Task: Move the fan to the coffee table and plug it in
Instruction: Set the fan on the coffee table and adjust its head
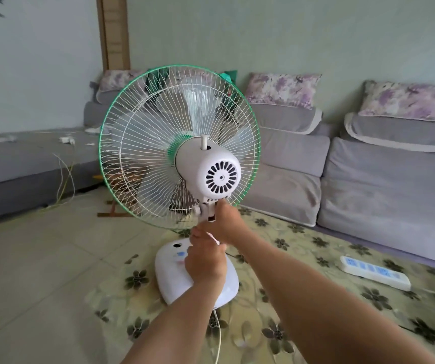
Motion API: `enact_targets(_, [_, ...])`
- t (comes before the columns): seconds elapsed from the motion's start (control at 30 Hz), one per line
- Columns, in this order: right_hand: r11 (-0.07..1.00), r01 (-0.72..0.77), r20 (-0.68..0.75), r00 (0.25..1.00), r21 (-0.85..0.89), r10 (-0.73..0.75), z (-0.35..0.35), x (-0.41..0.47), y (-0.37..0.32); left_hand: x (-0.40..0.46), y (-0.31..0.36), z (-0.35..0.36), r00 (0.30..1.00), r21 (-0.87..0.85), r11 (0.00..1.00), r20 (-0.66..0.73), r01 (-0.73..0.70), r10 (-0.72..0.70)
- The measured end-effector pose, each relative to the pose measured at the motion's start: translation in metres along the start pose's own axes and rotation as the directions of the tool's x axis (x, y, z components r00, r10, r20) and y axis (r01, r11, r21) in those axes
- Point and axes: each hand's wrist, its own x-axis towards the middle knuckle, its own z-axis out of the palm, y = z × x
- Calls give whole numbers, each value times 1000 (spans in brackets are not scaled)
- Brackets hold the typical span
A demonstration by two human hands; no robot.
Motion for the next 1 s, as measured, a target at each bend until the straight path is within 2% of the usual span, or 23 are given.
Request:
enact_targets(0.23, [999, -34, -39, 999, 11, 35, -3, -5, -1, 0, 1, 3, 1000, -40, 999, 12, -21, 22])
enact_targets(0.47, [995, -96, -179, 980, -29, 90, -28, -16, 14, -4, 25, -1, 987, -129, 982, 62, -140, 149])
enact_targets(0.77, [969, -230, -370, 911, -92, 182, -96, -28, 61, -16, 101, 18, 931, -285, 914, 136, -290, 338])
enact_targets(1.0, [948, -307, -405, 880, -87, 248, -106, -38, 100, -26, 125, 46, 882, -322, 875, 185, -363, 434])
